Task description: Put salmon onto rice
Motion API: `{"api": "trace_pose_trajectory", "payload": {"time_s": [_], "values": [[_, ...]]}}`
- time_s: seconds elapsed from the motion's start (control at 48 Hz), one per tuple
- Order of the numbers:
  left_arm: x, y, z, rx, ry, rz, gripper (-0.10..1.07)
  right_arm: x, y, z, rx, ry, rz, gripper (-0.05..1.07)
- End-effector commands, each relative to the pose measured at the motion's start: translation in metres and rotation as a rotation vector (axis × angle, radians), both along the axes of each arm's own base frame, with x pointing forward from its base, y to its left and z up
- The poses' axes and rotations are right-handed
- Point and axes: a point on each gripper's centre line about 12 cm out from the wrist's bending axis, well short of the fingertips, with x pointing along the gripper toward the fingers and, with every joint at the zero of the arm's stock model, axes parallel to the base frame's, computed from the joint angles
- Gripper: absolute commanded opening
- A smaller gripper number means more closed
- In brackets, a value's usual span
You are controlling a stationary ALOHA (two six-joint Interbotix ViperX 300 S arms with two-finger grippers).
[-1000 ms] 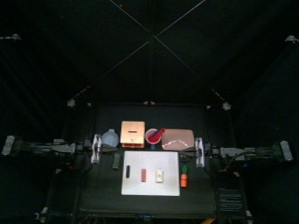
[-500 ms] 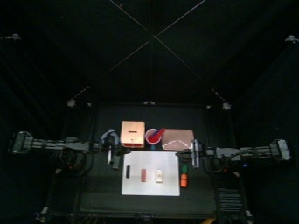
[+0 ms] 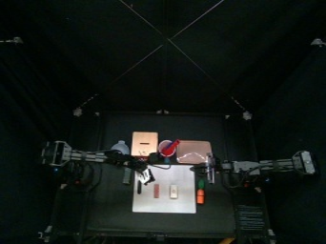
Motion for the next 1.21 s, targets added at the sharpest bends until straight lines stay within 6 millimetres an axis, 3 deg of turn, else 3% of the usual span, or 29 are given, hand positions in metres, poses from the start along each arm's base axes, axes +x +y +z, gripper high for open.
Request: {"api": "trace_pose_trajectory", "payload": {"time_s": [0.0, 0.188, 0.271, 0.5, 0.625, 0.75, 1.188], "values": [[0.008, 0.003, -0.002, 0.058, 0.096, -0.002, 0.13, 0.003, -0.001, 0.004, 0.003, -0.008, -0.005, 0.03], [0.015, 0.013, 0.001, 0.264, 0.244, 0.208, 0.16, 0.005, -0.002, -0.002, 0.004, 0.020, -0.009, 0.03], [0.018, 0.001, 0.009, 0.314, 0.218, 0.274, 0.21, 0.005, -0.002, -0.004, 0.005, 0.031, -0.009, 0.03], [0.021, -0.034, 0.006, 0.301, 0.192, 0.499, 0.50, 0.005, -0.004, -0.006, 0.017, 0.044, -0.021, 0.03], [0.018, -0.043, -0.004, 0.309, 0.203, 0.575, 0.71, 0.004, -0.005, -0.010, 0.047, 0.052, -0.034, 0.03], [0.021, -0.048, -0.007, 0.295, 0.197, 0.594, 0.84, 0.000, -0.006, -0.019, 0.092, 0.073, -0.056, 0.03], [0.039, -0.052, -0.029, 0.201, 0.185, 0.798, 0.86, -0.008, -0.011, -0.038, 0.177, 0.127, -0.110, 0.03]]}}
